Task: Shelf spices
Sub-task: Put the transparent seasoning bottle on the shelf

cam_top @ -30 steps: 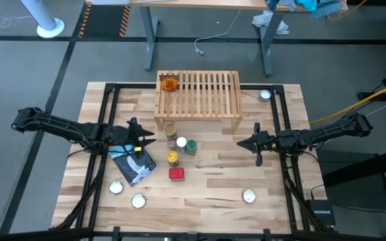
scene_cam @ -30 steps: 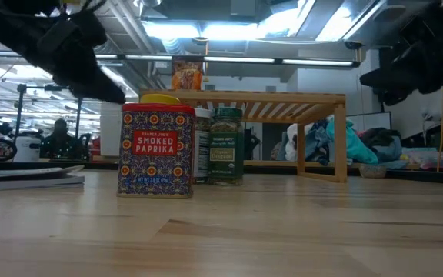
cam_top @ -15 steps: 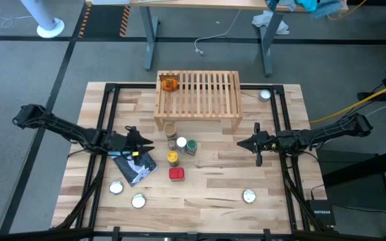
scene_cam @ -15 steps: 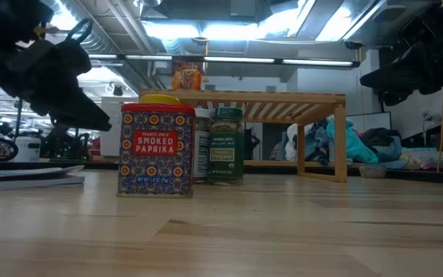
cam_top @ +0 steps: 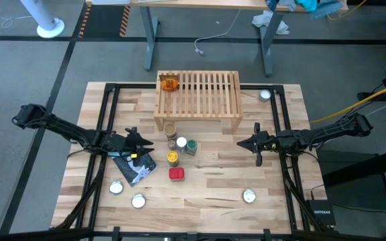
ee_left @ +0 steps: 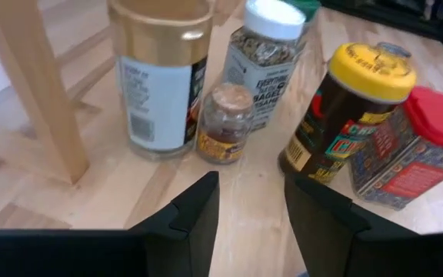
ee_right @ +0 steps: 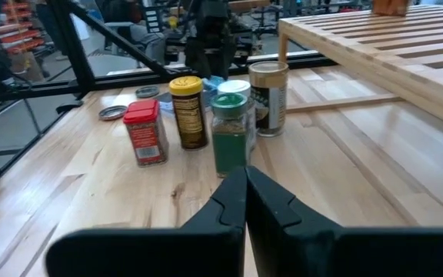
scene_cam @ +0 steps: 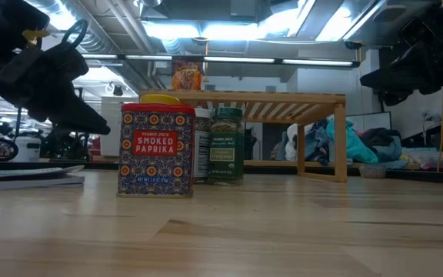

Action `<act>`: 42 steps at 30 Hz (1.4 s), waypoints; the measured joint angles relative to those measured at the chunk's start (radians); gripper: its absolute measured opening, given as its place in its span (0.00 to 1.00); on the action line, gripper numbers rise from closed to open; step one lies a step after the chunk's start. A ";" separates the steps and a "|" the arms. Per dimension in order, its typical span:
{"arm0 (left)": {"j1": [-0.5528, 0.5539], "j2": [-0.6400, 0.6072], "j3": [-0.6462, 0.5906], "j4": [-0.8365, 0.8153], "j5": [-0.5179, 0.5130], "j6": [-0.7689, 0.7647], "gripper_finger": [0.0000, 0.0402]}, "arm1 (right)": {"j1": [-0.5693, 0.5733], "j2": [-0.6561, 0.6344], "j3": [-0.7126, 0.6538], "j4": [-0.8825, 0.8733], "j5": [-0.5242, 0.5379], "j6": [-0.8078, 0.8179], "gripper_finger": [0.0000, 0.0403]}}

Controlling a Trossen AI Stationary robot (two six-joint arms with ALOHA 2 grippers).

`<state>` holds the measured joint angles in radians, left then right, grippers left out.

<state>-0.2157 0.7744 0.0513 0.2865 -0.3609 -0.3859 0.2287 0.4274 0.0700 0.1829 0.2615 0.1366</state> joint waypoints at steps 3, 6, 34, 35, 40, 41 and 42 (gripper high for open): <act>0.000 0.021 0.000 0.033 0.006 -0.008 0.39 | 0.000 0.000 0.000 0.000 0.023 0.000 0.02; 0.001 0.055 0.001 0.095 0.007 -0.011 0.42 | 0.000 0.000 0.000 0.000 0.026 0.000 0.02; 0.100 0.705 0.092 0.539 0.029 0.061 0.51 | 0.000 0.000 0.001 0.002 0.022 0.000 0.02; 0.105 0.715 0.097 0.544 0.036 0.067 0.51 | 0.000 0.000 0.001 0.002 0.022 0.000 0.02; 0.127 0.758 0.125 0.544 0.065 0.079 0.51 | 0.000 0.000 0.001 0.002 0.022 0.000 0.02; 0.131 0.764 0.129 0.544 0.073 0.080 0.51 | 0.000 0.000 0.001 0.001 0.022 0.000 0.02; 0.133 0.770 0.135 0.545 0.078 0.080 0.51 | 0.000 0.000 0.001 0.001 0.022 0.000 0.02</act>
<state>-0.0826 1.5443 0.1866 0.8310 -0.2825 -0.3058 0.2287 0.4276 0.0708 0.1841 0.2836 0.1366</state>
